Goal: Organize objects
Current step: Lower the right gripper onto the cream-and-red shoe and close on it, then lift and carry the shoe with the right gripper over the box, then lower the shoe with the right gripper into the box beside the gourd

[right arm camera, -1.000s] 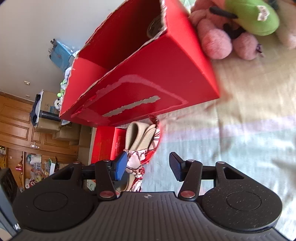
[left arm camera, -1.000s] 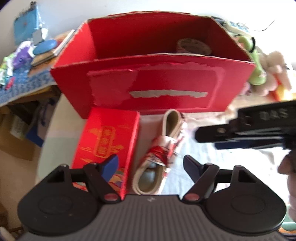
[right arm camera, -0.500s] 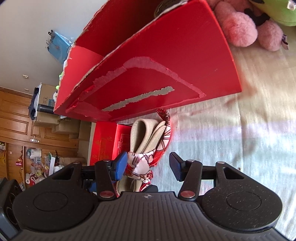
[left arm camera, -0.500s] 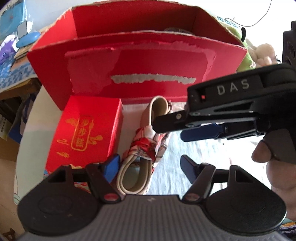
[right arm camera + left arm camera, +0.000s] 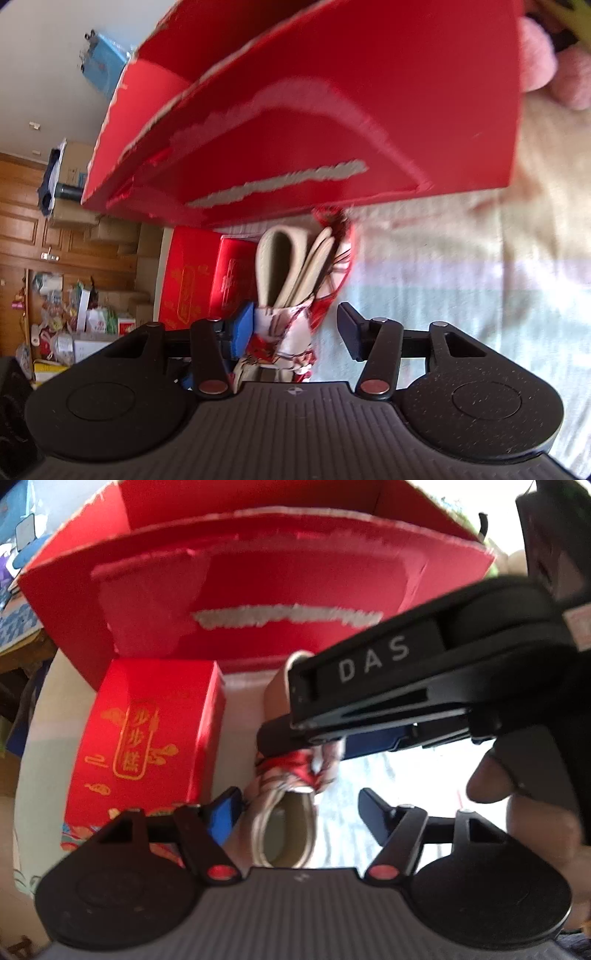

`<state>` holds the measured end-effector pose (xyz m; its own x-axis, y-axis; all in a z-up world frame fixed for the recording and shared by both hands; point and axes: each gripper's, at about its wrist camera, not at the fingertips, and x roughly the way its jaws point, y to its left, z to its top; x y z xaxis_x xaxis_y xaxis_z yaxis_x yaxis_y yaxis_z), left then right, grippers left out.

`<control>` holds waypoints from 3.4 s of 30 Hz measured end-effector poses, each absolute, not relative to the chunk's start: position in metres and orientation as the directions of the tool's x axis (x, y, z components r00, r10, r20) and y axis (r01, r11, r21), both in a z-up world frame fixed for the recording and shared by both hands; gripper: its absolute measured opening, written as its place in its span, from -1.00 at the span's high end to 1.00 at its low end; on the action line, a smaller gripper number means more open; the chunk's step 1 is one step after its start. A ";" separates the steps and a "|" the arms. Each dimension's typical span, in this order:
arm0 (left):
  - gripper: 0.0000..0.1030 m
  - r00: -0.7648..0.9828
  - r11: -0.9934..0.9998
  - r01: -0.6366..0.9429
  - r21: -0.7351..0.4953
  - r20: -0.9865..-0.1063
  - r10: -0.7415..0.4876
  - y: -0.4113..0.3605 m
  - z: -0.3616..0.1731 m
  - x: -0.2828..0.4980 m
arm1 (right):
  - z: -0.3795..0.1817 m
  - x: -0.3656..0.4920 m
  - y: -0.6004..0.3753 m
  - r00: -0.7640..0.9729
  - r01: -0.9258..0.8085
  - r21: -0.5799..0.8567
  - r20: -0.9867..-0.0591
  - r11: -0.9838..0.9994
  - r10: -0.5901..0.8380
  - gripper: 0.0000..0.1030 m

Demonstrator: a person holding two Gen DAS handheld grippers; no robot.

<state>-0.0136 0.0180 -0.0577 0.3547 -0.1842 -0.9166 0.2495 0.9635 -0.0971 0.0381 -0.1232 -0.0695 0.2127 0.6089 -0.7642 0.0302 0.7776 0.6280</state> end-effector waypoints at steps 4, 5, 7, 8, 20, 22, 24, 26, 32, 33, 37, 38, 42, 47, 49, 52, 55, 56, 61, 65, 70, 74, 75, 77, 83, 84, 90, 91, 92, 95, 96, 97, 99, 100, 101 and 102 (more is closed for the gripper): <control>-0.06 0.341 0.964 0.258 -0.061 -0.928 -0.150 0.013 -0.062 -0.008 | -0.069 0.040 -0.120 0.208 0.013 0.622 -0.767 0.783 0.606 0.18; -0.02 0.345 0.963 0.264 -0.049 -0.928 -0.142 0.012 -0.061 -0.008 | -0.069 0.040 -0.121 0.209 0.015 0.622 -0.768 0.783 0.606 0.21; 0.05 0.341 0.963 0.267 -0.046 -0.930 -0.139 0.012 -0.060 -0.005 | -0.069 0.040 -0.123 0.209 0.014 0.615 -0.773 0.788 0.599 0.31; 0.06 0.336 0.963 0.266 -0.053 -0.931 -0.144 0.012 -0.059 -0.003 | -0.069 0.039 -0.125 0.207 0.011 0.616 -0.772 0.787 0.601 0.35; 0.13 0.326 0.945 0.320 -0.065 -0.929 -0.175 -0.010 -0.033 0.005 | -0.054 0.035 -0.144 0.239 0.014 0.623 -0.761 0.782 0.603 0.46; 0.13 0.326 0.941 0.333 -0.065 -0.928 -0.179 -0.018 -0.027 0.006 | -0.051 0.032 -0.152 0.252 0.014 0.622 -0.760 0.783 0.599 0.46; 0.13 0.327 0.937 0.345 -0.061 -0.928 -0.181 -0.027 -0.021 0.007 | -0.046 0.030 -0.156 0.268 0.019 0.621 -0.758 0.783 0.595 0.46; 0.13 0.326 0.932 0.358 -0.055 -0.928 -0.181 -0.037 -0.015 0.009 | -0.042 0.027 -0.159 0.284 0.027 0.622 -0.756 0.783 0.591 0.46; 0.13 0.329 0.918 0.395 -0.046 -0.925 -0.188 -0.066 0.003 0.008 | -0.029 0.017 -0.168 0.333 0.049 0.626 -0.745 0.778 0.578 0.46; 0.13 0.330 0.915 0.401 -0.045 -0.925 -0.190 -0.071 0.006 0.006 | -0.027 0.015 -0.170 0.342 0.051 0.625 -0.744 0.779 0.574 0.46; 0.13 0.340 0.903 0.428 -0.044 -0.918 -0.206 -0.083 0.017 0.000 | -0.017 0.007 -0.181 0.381 0.063 0.626 -0.735 0.777 0.561 0.46; 0.13 0.343 0.899 0.435 -0.043 -0.915 -0.210 -0.088 0.020 -0.001 | -0.015 0.005 -0.186 0.391 0.067 0.628 -0.732 0.776 0.558 0.46; 0.13 0.361 0.884 0.466 -0.035 -0.905 -0.226 -0.101 0.026 -0.002 | -0.005 -0.003 -0.196 0.437 0.072 0.630 -0.717 0.773 0.543 0.46; 0.14 0.387 0.866 0.499 -0.036 -0.884 -0.260 -0.114 0.039 -0.003 | 0.010 -0.009 -0.204 0.497 0.078 0.636 -0.692 0.768 0.523 0.46; 0.14 0.406 0.858 0.513 -0.034 -0.871 -0.278 -0.119 0.050 -0.002 | 0.019 -0.011 -0.208 0.525 0.077 0.640 -0.678 0.765 0.514 0.46; 0.14 0.435 0.848 0.529 -0.035 -0.847 -0.306 -0.122 0.068 0.001 | 0.034 -0.011 -0.210 0.569 0.068 0.642 -0.654 0.764 0.499 0.45; 0.14 0.475 0.841 0.540 -0.024 -0.817 -0.328 -0.122 0.085 0.006 | 0.051 -0.006 -0.206 0.614 0.037 0.626 -0.629 0.779 0.477 0.45; 0.14 0.488 0.841 0.541 -0.020 -0.807 -0.334 -0.121 0.090 0.010 | 0.057 -0.004 -0.204 0.627 0.025 0.620 -0.620 0.784 0.471 0.45; 0.14 0.549 0.849 0.529 0.001 -0.763 -0.341 -0.105 0.116 0.030 | 0.079 0.021 -0.190 0.670 -0.041 0.590 -0.583 0.806 0.461 0.45; 0.14 0.598 0.867 0.497 0.043 -0.741 -0.307 -0.088 0.127 0.055 | 0.086 0.050 -0.175 0.674 -0.087 0.588 -0.560 0.804 0.482 0.46; 0.14 0.612 0.892 0.449 0.050 -0.745 -0.267 -0.054 0.130 0.092 | 0.087 0.093 -0.149 0.652 -0.152 0.569 -0.557 0.808 0.515 0.46; 0.14 0.586 0.906 0.421 0.043 -0.775 -0.235 -0.029 0.115 0.120 | 0.075 0.127 -0.121 0.598 -0.168 0.556 -0.599 0.814 0.532 0.46; 0.14 0.577 0.908 0.417 0.043 -0.784 -0.228 -0.023 0.109 0.126 | 0.070 0.135 -0.113 0.578 -0.170 0.551 -0.616 0.817 0.536 0.46; 0.14 0.556 0.911 0.410 0.039 -0.802 -0.216 -0.012 0.098 0.134 | 0.058 0.148 -0.098 0.542 -0.181 0.536 -0.645 0.825 0.538 0.47; 0.18 0.445 0.918 0.397 -0.008 -0.873 -0.200 0.009 0.048 0.172 | 0.018 0.183 -0.064 0.411 -0.189 0.487 -0.750 0.853 0.519 0.47; 0.18 0.427 0.920 0.393 -0.018 -0.882 -0.200 0.012 0.041 0.177 | 0.010 0.187 -0.063 0.393 -0.172 0.494 -0.759 0.852 0.520 0.48; 0.18 0.338 0.919 0.389 -0.070 -0.917 -0.213 0.027 0.010 0.196 | -0.018 0.202 -0.056 0.314 -0.109 0.509 -0.797 0.854 0.516 0.48; 0.18 0.326 0.917 0.392 -0.076 -0.920 -0.216 0.028 0.007 0.198 | -0.021 0.203 -0.055 0.302 -0.104 0.498 -0.809 0.861 0.504 0.49; 0.18 0.316 0.916 0.393 -0.082 -0.923 -0.219 0.029 0.003 0.200 | -0.024 0.204 -0.054 0.292 -0.100 0.486 -0.820 0.868 0.493 0.49; 0.17 0.290 0.913 0.393 -0.106 -0.928 -0.232 0.031 -0.004 0.204 | -0.030 0.209 -0.054 0.261 -0.083 0.477 -0.837 0.875 0.481 0.49; 0.16 0.284 0.913 0.392 -0.114 -0.929 -0.238 0.032 -0.006 0.206 | -0.030 0.209 -0.053 0.255 -0.087 0.468 -0.843 0.880 0.474 0.49; 0.16 0.275 0.912 0.390 -0.125 -0.930 -0.244 0.034 -0.008 0.207 | -0.031 0.210 -0.053 0.248 -0.083 0.459 -0.850 0.885 0.464 0.50; 0.16 0.256 0.913 0.382 -0.141 -0.933 -0.251 0.037 -0.012 0.209 | -0.034 0.211 -0.052 0.233 -0.067 0.441 -0.865 0.895 0.444 0.50; 0.16 0.247 0.912 0.380 -0.153 -0.933 -0.260 0.039 -0.014 0.210 | -0.035 0.211 -0.052 0.228 -0.062 0.429 -0.873 0.901 0.432 0.49; 0.16 0.244 0.911 0.381 -0.161 -0.932 -0.267 0.040 -0.015 0.210 | -0.036 0.211 -0.052 0.227 -0.058 0.414 -0.881 0.909 0.416 0.50; 0.16 0.246 0.910 0.381 -0.164 -0.931 -0.271 0.041 -0.014 0.210 | -0.036 0.210 -0.052 0.228 -0.051 0.395 -0.890 0.917 0.395 0.50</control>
<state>0.2095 0.0412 -0.0145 0.2458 -0.2711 -0.9306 0.3812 0.9098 -0.1644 0.2101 -0.0518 -0.0358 0.2285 0.3955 -0.8896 -0.0508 0.9174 0.3948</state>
